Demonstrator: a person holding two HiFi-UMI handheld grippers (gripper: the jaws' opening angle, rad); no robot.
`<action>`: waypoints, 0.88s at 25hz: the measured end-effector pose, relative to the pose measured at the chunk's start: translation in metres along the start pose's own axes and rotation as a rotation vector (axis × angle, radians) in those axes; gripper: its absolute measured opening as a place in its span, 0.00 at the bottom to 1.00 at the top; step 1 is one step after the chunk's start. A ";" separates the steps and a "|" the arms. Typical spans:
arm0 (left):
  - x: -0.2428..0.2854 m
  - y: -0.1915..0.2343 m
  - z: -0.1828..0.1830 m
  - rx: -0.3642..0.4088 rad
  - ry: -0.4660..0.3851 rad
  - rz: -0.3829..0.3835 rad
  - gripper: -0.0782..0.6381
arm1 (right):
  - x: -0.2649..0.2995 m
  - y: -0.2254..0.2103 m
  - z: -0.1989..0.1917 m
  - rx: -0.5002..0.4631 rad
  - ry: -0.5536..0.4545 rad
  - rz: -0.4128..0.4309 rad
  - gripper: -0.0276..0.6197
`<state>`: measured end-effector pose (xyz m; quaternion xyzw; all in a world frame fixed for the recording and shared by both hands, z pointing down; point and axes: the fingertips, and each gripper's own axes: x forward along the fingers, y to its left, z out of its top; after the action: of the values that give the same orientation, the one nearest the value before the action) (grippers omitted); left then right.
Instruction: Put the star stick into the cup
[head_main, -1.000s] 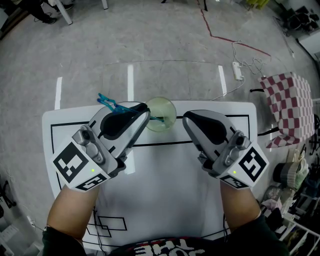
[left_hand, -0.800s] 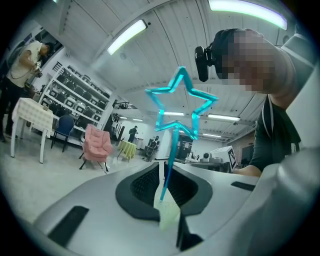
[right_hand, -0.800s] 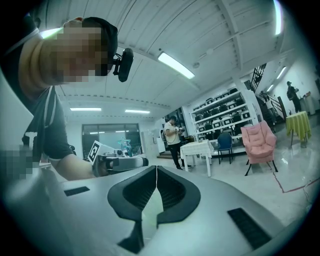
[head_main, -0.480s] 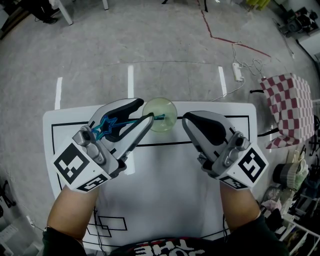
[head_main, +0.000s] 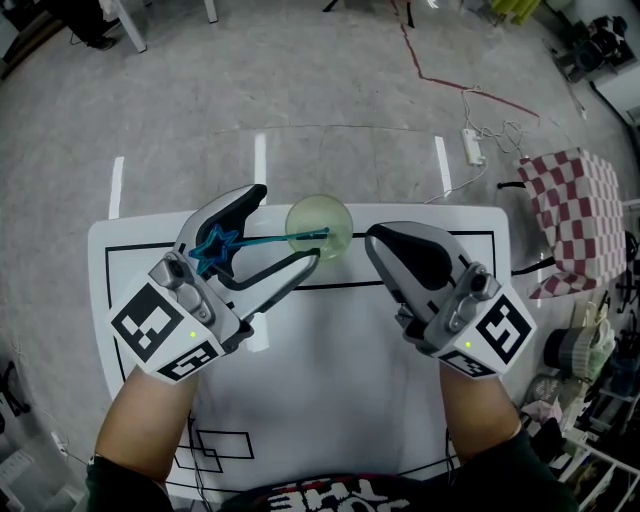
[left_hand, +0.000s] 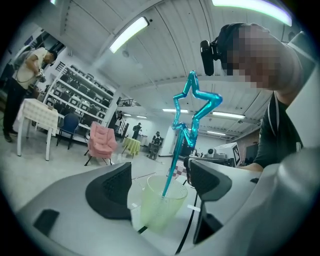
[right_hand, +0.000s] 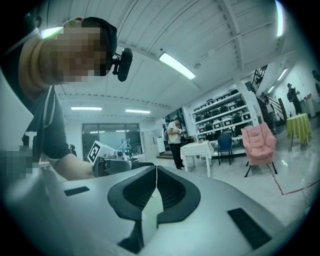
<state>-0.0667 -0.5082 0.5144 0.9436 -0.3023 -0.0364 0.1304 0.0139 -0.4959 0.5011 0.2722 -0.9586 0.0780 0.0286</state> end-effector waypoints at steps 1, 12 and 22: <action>-0.002 0.001 0.000 -0.004 0.002 0.006 0.62 | 0.000 0.001 0.001 -0.001 0.000 0.000 0.09; -0.013 0.001 -0.009 0.008 0.065 0.060 0.67 | -0.004 0.006 0.006 -0.010 0.013 -0.013 0.09; -0.040 -0.002 -0.018 0.000 0.142 0.163 0.67 | -0.015 0.012 0.019 -0.025 0.026 -0.040 0.09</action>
<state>-0.0959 -0.4790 0.5312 0.9161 -0.3679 0.0415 0.1540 0.0205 -0.4809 0.4790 0.2897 -0.9535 0.0691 0.0458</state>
